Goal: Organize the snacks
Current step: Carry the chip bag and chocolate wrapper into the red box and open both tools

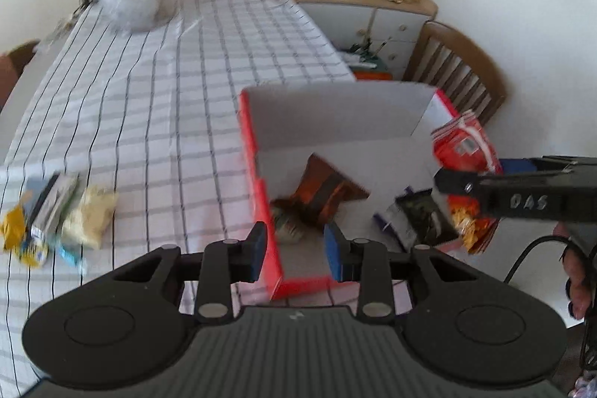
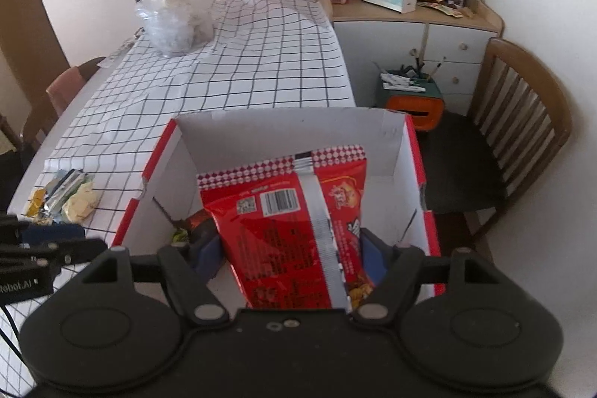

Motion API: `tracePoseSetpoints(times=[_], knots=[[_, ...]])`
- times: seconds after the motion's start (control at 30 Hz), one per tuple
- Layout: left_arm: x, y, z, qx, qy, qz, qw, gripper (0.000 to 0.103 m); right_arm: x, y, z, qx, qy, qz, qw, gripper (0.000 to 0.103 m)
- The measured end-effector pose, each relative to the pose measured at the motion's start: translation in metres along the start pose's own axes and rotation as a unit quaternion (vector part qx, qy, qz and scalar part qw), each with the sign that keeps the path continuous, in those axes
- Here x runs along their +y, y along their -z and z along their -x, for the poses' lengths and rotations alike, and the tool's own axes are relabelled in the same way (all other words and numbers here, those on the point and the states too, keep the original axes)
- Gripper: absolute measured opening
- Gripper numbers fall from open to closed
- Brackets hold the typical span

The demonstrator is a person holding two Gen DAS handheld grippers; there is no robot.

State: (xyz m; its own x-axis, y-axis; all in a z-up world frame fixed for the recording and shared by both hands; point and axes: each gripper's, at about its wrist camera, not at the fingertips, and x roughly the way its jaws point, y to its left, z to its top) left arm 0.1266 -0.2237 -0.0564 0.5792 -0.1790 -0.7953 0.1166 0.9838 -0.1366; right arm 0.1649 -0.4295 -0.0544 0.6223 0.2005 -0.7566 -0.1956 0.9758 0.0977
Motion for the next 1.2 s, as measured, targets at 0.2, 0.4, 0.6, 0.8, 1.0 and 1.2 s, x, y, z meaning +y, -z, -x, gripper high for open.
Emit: tracePoseSetpoints(times=[0.2, 0.4, 0.6, 0.8, 1.0, 1.2], knots=[[0.022, 0.03, -0.013, 0.041, -0.022, 0.035, 0.9983, 0.061, 0.009, 0.003, -0.001, -0.003, -0.035, 0.017, 0.999, 0.074], [0.016, 0.058, -0.054, 0.094, -0.019, 0.032, 0.9949, 0.077, 0.023, 0.007, -0.007, 0.0, -0.052, 0.036, 0.998, 0.074], [0.004, 0.077, -0.079, 0.104, -0.019, 0.025, 0.9941, 0.076, 0.024, 0.009, -0.008, 0.002, -0.051, 0.045, 0.998, 0.074], [0.003, 0.081, -0.087, 0.103, -0.036, 0.018, 0.9939, 0.045, 0.026, 0.009, -0.009, 0.002, -0.048, 0.049, 0.998, 0.074], [0.006, 0.084, -0.088, 0.092, -0.038, 0.013, 0.995, 0.028, 0.026, 0.009, -0.009, 0.002, -0.048, 0.05, 0.998, 0.074], [0.012, 0.084, -0.078, 0.079, -0.039, 0.025, 0.9958, 0.025, 0.022, 0.01, -0.008, 0.001, -0.046, 0.047, 0.998, 0.074]])
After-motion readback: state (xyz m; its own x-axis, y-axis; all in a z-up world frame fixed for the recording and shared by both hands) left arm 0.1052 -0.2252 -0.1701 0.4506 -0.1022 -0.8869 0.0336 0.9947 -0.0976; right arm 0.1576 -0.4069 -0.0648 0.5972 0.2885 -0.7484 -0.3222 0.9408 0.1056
